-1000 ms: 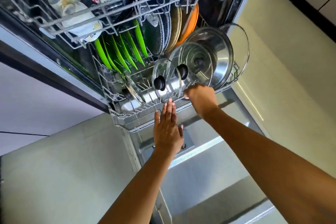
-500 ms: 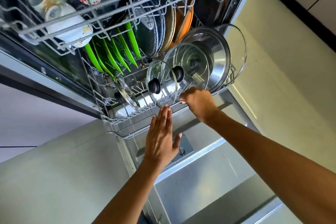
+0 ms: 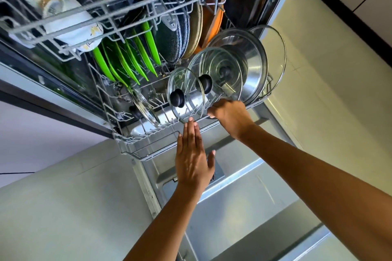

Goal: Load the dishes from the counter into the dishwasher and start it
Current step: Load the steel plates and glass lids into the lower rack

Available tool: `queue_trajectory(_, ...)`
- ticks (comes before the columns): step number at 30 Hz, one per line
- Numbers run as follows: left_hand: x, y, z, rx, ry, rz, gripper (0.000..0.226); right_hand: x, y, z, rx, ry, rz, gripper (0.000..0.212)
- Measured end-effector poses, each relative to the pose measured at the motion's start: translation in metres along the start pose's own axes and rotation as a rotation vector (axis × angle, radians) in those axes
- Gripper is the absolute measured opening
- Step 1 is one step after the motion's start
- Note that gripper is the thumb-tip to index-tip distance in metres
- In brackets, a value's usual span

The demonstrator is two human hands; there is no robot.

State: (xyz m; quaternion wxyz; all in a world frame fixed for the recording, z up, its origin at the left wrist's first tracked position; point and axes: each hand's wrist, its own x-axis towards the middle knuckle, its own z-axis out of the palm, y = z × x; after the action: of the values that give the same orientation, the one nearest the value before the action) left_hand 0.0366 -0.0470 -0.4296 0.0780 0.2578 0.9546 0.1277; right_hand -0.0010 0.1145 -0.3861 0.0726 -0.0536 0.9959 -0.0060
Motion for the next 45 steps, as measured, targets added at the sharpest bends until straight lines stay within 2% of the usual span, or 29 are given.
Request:
queue_trajectory(6,0.005,-0.007,0.004,0.023,-0.012,0.004,0.089,0.008,0.011,0.004,-0.037,-0.006,-0.068,0.026)
queue_trajectory(9,0.011,-0.005,0.004,-0.003,-0.011,-0.012,0.09,0.01,0.012,0.009,-0.054,0.037,-0.057,0.021)
queue_trajectory(13,0.024,-0.006,-0.002,-0.005,-0.042,-0.029,0.092,0.02,0.004,0.004,-0.071,-0.02,-0.002,0.021)
queue_trajectory(19,0.109,-0.033,-0.034,0.089,-0.099,-0.15,0.091,0.108,-0.007,-0.025,-0.123,0.002,0.154,0.024)
queue_trajectory(25,0.149,-0.058,-0.044,0.102,-0.11,-0.095,0.09,0.153,-0.001,-0.031,-0.139,0.016,0.192,0.022)
queue_trajectory(35,0.154,-0.065,-0.036,0.109,-0.072,-0.065,0.094,0.161,0.009,-0.029,-0.196,0.08,0.049,0.025)
queue_trajectory(42,0.151,-0.07,-0.048,0.189,-0.145,-0.02,0.098,0.141,-0.013,-0.027,-0.1,0.037,0.189,0.026)
queue_trajectory(45,0.144,-0.076,-0.056,0.176,-0.212,-0.027,0.096,0.115,-0.015,-0.012,0.006,0.051,0.181,0.044)
